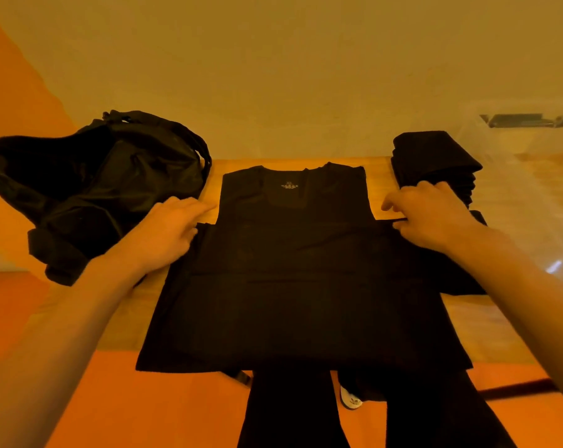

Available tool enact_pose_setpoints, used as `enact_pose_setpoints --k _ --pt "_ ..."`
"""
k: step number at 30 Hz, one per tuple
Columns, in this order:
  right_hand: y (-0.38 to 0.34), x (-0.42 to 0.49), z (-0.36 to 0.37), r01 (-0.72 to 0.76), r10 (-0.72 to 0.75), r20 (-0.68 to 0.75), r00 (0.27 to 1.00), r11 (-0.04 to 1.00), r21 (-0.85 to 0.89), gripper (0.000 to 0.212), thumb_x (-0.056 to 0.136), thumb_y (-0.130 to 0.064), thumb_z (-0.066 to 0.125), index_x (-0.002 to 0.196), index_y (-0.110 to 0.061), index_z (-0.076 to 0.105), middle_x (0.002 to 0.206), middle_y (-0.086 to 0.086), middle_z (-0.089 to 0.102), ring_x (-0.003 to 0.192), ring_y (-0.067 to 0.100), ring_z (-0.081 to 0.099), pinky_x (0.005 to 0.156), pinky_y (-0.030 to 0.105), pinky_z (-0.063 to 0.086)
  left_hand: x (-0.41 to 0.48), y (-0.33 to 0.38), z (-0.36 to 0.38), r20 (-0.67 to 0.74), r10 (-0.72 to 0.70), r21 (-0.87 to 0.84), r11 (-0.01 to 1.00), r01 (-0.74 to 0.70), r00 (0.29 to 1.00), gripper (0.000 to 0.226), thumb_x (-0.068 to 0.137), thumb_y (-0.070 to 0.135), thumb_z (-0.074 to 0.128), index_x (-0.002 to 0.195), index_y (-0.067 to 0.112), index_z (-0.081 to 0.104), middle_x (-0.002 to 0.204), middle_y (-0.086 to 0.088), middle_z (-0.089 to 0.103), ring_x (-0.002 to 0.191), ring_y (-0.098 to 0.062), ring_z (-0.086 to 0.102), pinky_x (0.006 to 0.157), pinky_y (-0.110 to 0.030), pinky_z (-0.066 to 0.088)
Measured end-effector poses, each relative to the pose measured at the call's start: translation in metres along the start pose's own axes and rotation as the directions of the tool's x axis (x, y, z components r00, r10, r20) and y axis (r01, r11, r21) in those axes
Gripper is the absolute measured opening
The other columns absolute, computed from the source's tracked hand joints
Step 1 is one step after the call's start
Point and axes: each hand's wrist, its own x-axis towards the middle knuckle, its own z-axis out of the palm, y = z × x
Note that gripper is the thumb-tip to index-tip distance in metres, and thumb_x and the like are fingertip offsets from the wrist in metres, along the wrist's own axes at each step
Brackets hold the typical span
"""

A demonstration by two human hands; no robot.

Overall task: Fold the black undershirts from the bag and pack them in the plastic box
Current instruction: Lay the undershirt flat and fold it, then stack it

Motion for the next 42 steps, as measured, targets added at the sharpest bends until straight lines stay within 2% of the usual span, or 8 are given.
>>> enact_pose_setpoints --k 4,8,15,23,30,34,38,42 --pt "0.002 0.010 0.007 0.020 -0.020 0.042 0.999 1.000 0.008 0.029 0.095 -0.035 0.066 0.123 -0.032 0.060 0.119 -0.001 0.063 0.120 0.021 0.052 0.105 0.040 0.040 0.016 0.000 -0.004 0.140 0.101 0.072 0.991 -0.112 0.985 0.053 0.095 0.022 0.069 0.145 0.027 0.049 0.132 0.008 0.054 0.112 -0.009 0.050 0.099 -0.032 0.042" --pt "0.003 0.011 0.010 0.014 -0.014 0.011 1.000 1.000 -0.011 0.012 0.096 -0.039 0.063 0.101 -0.029 0.059 0.104 -0.003 0.057 0.103 0.018 0.052 0.099 0.038 0.043 0.020 -0.005 0.000 0.113 0.115 -0.118 0.988 -0.102 0.987 0.029 0.095 0.028 0.068 0.124 0.025 0.064 0.110 0.010 0.058 0.092 -0.002 0.054 0.076 -0.014 0.042" --pt "0.012 0.008 0.007 0.046 -0.044 -0.030 0.999 0.995 0.085 0.026 0.093 -0.036 0.065 0.079 -0.030 0.045 0.081 -0.008 0.051 0.079 0.010 0.047 0.079 0.031 0.037 0.020 -0.017 -0.003 0.123 0.026 -0.301 0.954 0.013 0.992 0.014 0.091 0.024 0.074 0.100 0.024 0.063 0.092 0.003 0.063 0.090 -0.020 0.064 0.083 -0.041 0.055" --pt "0.020 0.005 0.005 0.088 -0.078 -0.064 0.995 0.981 0.175 0.027 0.090 -0.029 0.070 0.078 -0.024 0.047 0.078 0.000 0.055 0.074 0.014 0.050 0.071 0.035 0.040 0.012 -0.022 -0.018 0.038 0.056 -0.541 0.841 -0.027 0.998 0.012 0.091 0.019 0.072 0.082 0.012 0.067 0.102 0.005 0.072 0.098 -0.003 0.067 0.087 -0.030 0.055" --pt "0.021 0.003 0.010 0.122 -0.073 -0.126 0.989 0.886 0.447 0.025 0.081 -0.010 0.080 0.065 -0.014 0.061 0.071 0.001 0.065 0.075 0.016 0.062 0.066 0.025 0.042 0.001 -0.022 -0.025 -0.068 -0.042 -0.805 0.592 -0.030 0.997 0.011 0.092 0.007 0.070 0.083 0.008 0.064 0.101 -0.006 0.075 0.097 -0.015 0.070 0.092 -0.031 0.051" --pt "0.025 0.006 0.014 0.117 -0.042 -0.169 0.985 0.880 0.460 0.018 0.083 -0.012 0.078 0.083 -0.019 0.062 0.080 0.001 0.065 0.077 0.016 0.062 0.065 0.027 0.043 0.003 -0.027 -0.024 0.078 0.026 -0.744 0.667 0.041 0.997 0.002 0.099 0.010 0.061 0.099 0.012 0.059 0.086 -0.022 0.061 0.073 -0.019 0.052 0.075 -0.034 0.043" --pt "0.030 0.008 0.015 0.177 -0.104 -0.200 0.974 0.902 0.394 0.010 0.089 -0.017 0.073 0.093 -0.023 0.066 0.072 -0.006 0.064 0.071 0.010 0.060 0.066 0.028 0.043 0.005 -0.029 -0.024 0.187 0.060 -0.810 0.574 0.119 0.981 0.016 0.094 0.027 0.060 0.100 0.013 0.066 0.085 -0.006 0.056 0.075 -0.019 0.049 0.068 -0.026 0.039" --pt "0.032 0.006 0.014 0.196 -0.125 -0.208 0.970 0.909 0.368 0.003 0.092 -0.022 0.069 0.089 -0.020 0.069 0.072 -0.003 0.064 0.071 0.013 0.061 0.074 0.037 0.050 0.006 -0.025 -0.024 0.268 0.109 -0.590 0.804 0.074 0.957 0.018 0.084 0.037 0.073 0.095 0.023 0.074 0.087 0.006 0.073 0.084 -0.008 0.068 0.078 -0.018 0.049"
